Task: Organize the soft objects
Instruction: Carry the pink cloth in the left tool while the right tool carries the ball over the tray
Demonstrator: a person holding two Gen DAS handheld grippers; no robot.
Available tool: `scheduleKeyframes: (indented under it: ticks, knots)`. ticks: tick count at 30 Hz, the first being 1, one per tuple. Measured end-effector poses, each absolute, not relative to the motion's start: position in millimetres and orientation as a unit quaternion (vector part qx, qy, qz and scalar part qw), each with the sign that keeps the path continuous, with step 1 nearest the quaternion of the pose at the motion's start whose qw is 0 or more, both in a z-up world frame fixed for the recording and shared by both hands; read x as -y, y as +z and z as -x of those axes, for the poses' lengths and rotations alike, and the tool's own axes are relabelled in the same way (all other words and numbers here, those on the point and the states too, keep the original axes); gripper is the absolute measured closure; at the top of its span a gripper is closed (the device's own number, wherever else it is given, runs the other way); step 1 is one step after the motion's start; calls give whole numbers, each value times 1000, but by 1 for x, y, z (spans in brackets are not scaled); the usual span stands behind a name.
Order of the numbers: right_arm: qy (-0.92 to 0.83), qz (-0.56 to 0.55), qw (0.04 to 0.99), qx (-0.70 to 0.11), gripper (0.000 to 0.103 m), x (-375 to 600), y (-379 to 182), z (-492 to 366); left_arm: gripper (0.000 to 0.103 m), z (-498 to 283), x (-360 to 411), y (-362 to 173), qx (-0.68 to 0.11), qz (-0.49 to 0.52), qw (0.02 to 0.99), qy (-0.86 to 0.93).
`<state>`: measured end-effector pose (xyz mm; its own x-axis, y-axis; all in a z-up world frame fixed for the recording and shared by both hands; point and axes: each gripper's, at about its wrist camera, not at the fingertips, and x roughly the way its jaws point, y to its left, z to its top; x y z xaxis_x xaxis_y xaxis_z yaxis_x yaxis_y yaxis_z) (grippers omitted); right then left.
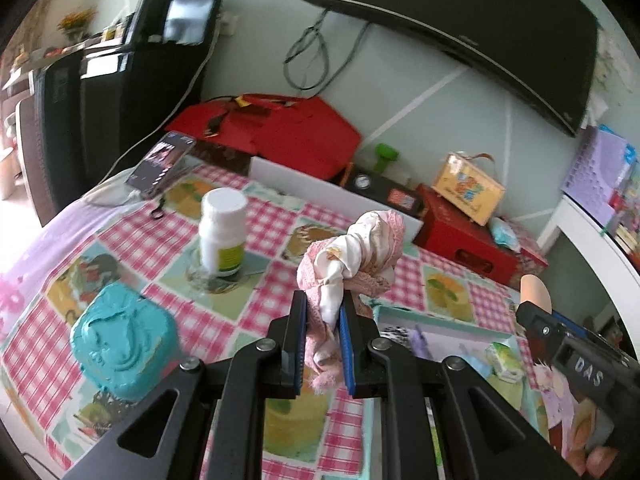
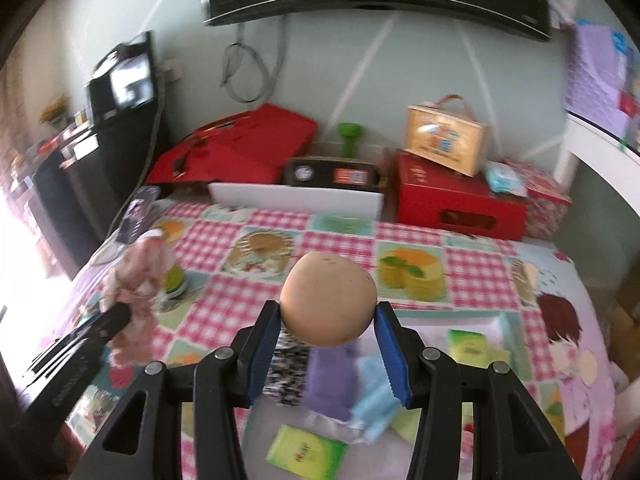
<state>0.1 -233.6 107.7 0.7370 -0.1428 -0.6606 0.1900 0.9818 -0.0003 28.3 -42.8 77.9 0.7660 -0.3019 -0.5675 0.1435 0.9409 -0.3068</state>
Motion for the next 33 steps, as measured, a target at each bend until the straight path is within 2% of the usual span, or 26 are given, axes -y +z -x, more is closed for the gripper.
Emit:
scheduleKeyframes:
  ticks: [4, 17, 24, 33]
  knots:
    - [-141, -55, 924, -351, 51, 266, 111, 13, 88, -23, 58, 79, -321, 113, 927, -159]
    - [-247, -124, 890, -361, 51, 343, 101, 62, 88, -15, 126, 49, -414, 63, 861, -290]
    - [-233, -129, 882, -389, 51, 335, 81, 57, 88, -12, 144, 37, -437, 39, 845, -306]
    - [-195, -121, 855, -466, 51, 312, 32, 40, 88, -18, 151, 18, -477, 41, 821, -311]
